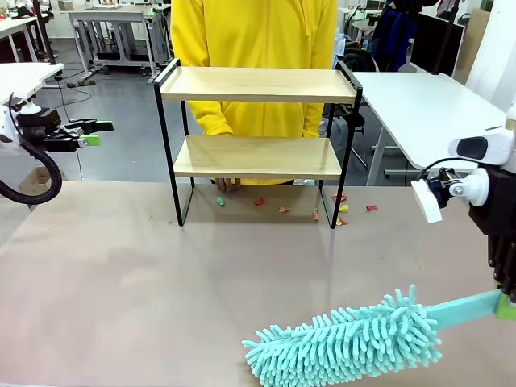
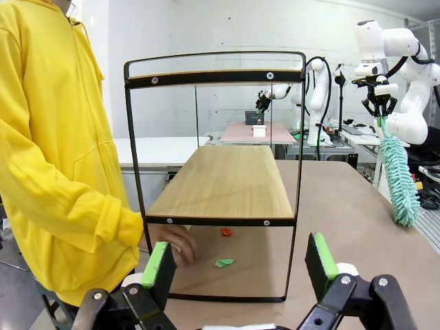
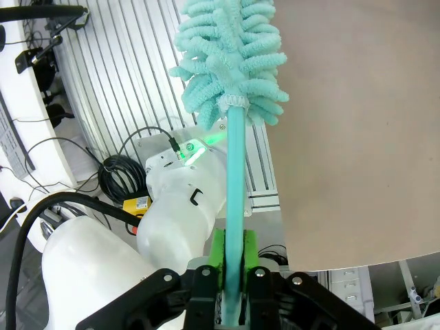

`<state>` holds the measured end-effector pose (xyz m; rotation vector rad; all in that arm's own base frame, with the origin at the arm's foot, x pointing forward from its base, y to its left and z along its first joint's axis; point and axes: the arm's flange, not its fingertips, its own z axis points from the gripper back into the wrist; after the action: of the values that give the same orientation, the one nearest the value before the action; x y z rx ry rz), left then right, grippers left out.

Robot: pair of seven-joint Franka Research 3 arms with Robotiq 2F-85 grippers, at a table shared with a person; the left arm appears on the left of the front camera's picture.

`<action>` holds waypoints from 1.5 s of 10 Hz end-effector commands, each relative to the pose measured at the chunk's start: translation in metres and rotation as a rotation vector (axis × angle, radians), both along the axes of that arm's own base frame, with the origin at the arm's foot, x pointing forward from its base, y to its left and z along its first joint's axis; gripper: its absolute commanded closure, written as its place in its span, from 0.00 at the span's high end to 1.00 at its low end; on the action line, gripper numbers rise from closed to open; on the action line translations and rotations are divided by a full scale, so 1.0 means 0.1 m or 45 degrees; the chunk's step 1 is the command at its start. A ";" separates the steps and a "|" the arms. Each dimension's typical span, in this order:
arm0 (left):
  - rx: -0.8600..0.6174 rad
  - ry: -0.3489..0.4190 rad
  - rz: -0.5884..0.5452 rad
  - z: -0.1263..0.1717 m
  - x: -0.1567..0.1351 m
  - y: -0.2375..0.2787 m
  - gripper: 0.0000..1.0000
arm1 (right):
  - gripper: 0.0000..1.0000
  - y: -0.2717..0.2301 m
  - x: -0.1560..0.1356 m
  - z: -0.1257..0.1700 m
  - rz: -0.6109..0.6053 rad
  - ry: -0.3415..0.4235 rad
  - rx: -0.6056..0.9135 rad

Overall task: Clean the shelf.
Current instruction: Clean the specific section of the Shelf indicated by the human with the Duster.

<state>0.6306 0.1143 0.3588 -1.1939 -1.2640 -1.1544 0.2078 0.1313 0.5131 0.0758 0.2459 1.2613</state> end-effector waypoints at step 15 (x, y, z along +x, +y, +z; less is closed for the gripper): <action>-0.002 -0.012 0.005 0.02 -0.02 0.00 1.00 | 0.13 2.14 0.50 -0.05 -1.007 -0.180 0.170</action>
<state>0.6305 0.1143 0.3586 -1.1942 -1.2638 -1.1541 0.2584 0.3480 0.5061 0.1917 -0.0009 0.4798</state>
